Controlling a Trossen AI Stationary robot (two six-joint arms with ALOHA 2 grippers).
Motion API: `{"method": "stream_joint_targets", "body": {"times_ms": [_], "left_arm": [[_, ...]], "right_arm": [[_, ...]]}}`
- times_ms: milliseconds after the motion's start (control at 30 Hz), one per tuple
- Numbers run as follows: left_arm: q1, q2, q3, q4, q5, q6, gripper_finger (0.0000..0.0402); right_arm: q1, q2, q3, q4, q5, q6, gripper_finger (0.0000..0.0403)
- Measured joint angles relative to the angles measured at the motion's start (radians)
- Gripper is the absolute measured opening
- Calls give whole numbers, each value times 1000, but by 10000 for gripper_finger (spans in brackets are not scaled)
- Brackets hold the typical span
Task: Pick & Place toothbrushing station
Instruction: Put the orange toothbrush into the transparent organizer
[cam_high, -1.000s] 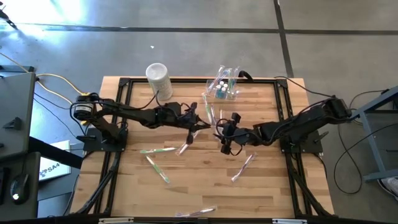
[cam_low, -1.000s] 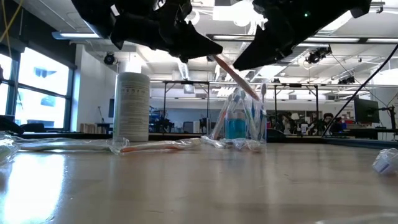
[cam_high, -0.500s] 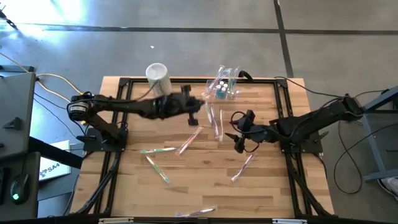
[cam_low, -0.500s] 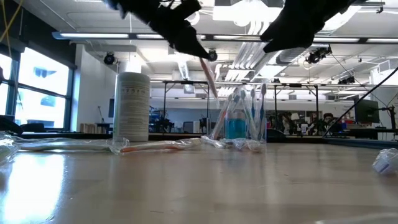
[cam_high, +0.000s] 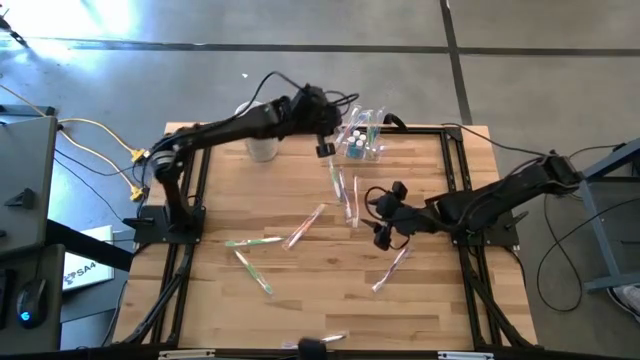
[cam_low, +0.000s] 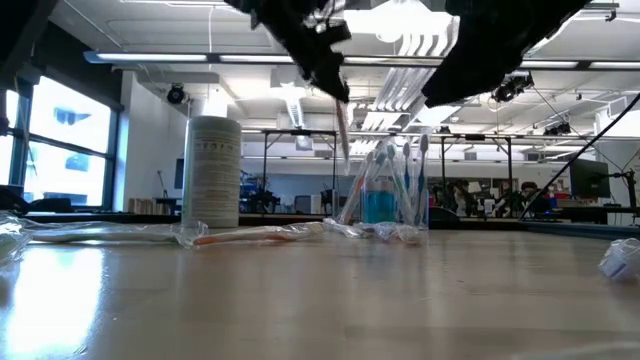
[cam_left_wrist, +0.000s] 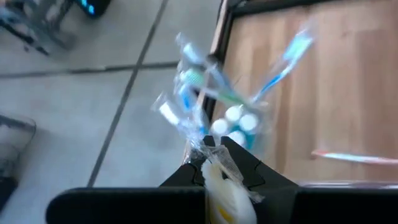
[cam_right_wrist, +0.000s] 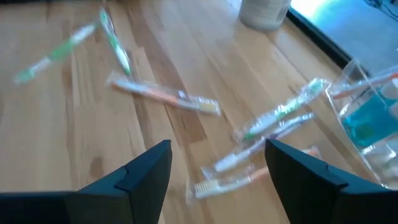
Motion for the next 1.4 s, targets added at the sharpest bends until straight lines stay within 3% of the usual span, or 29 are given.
{"method": "stream_joint_targets", "body": {"times_ms": [200,533,833,1067,1400], "left_arm": [[111,105,26,1,186,-22,4],[159,214,26,2,297,-58,4],[138,214,26,1,286,-55,3],[140,132,26,-12,255,-33,3],[138,15,26,-172,294,-33,3]], "right_arm": [[0,12,0,-70,-1,77,252],[0,12,0,-119,5,110,252],[0,12,0,-115,8,111,252],[0,12,0,-117,8,111,252],[0,12,0,-117,11,111,252]]}}
